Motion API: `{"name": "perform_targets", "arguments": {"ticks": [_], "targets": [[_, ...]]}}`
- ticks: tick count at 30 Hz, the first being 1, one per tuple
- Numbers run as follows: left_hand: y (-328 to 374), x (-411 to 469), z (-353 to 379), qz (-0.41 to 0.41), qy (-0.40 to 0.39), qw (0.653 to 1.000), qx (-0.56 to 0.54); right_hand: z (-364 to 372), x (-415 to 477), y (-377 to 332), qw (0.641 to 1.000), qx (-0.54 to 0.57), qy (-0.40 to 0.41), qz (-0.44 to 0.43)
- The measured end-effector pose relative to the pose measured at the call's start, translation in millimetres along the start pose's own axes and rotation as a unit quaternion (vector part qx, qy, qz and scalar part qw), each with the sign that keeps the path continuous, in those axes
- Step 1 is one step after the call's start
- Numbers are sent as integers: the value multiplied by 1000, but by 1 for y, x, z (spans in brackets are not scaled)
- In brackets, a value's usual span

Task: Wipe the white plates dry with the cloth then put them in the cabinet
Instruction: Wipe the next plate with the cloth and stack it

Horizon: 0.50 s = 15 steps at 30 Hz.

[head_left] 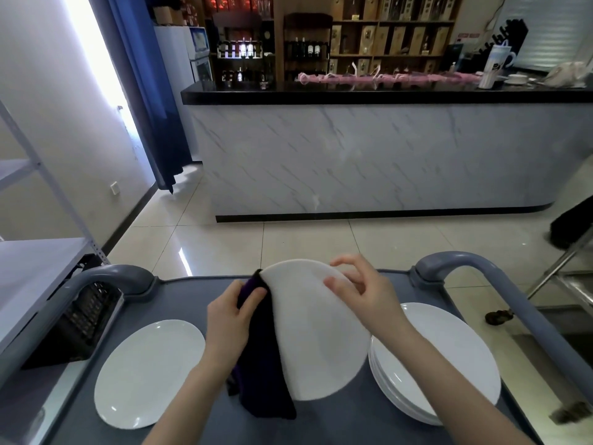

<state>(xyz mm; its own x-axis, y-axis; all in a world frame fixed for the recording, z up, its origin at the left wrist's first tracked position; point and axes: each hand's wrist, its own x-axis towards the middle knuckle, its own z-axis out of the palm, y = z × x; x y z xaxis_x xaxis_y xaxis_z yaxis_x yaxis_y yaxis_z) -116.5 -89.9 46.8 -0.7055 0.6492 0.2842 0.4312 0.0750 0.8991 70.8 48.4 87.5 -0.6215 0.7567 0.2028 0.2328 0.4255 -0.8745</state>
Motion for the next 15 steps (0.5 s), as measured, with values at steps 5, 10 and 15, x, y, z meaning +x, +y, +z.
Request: {"name": "perform_targets", "arguments": {"ticks": [5,10,15], "targets": [[24,14,3,113,-118,983,90,7,16,-9,978,-140,-133,-84],[14,15,4,24,-62,997,44,13,3,1,999,-13,-13,-45],[-1,-10,11,-91,46,995,-19,32,-16,7,958,170,217,85]]}}
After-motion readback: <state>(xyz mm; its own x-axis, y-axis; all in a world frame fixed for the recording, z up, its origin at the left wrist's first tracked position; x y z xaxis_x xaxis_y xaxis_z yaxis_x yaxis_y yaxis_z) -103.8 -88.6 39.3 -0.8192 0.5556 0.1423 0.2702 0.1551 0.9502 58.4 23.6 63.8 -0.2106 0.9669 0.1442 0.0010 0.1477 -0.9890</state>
